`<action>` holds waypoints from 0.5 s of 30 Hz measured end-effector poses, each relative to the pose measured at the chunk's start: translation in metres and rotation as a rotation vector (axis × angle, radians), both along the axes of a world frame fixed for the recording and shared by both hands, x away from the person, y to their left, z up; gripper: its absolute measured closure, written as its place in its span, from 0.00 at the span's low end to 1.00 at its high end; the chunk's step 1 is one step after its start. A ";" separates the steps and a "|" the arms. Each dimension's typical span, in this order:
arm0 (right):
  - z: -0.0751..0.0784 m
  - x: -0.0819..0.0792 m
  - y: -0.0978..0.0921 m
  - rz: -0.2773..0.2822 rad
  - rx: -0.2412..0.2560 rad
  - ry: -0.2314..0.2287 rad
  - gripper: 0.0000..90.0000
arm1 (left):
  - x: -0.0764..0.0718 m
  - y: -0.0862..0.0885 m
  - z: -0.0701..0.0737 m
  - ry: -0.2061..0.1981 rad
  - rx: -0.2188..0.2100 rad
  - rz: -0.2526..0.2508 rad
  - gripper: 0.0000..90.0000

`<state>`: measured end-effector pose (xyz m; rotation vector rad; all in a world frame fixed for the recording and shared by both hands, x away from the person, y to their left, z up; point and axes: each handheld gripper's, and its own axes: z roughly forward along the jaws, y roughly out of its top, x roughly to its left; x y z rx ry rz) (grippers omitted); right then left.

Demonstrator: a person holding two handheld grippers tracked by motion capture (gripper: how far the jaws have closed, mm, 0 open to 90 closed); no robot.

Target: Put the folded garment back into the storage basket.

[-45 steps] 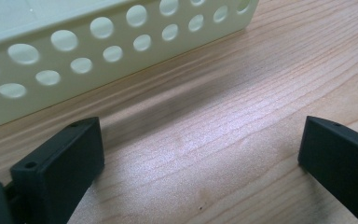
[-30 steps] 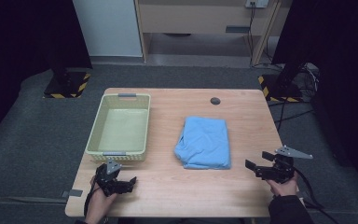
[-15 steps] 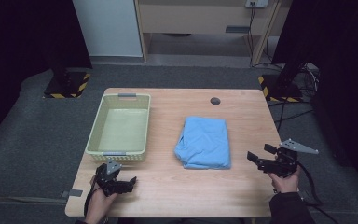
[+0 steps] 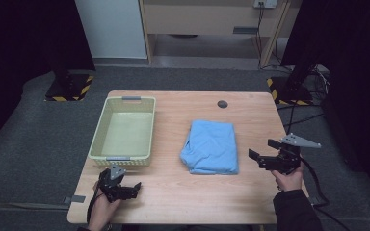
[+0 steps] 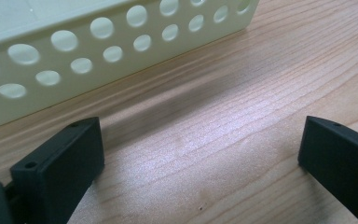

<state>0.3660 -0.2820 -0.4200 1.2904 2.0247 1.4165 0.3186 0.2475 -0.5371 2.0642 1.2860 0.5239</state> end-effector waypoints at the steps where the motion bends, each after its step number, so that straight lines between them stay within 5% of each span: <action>1: 0.001 0.001 0.002 0.002 -0.002 0.001 0.02 | 0.000 0.000 0.000 0.000 0.000 0.000 0.00; 15: 0.012 0.014 0.019 0.026 -0.014 0.000 0.02 | 0.000 0.000 0.000 0.000 0.000 0.000 0.00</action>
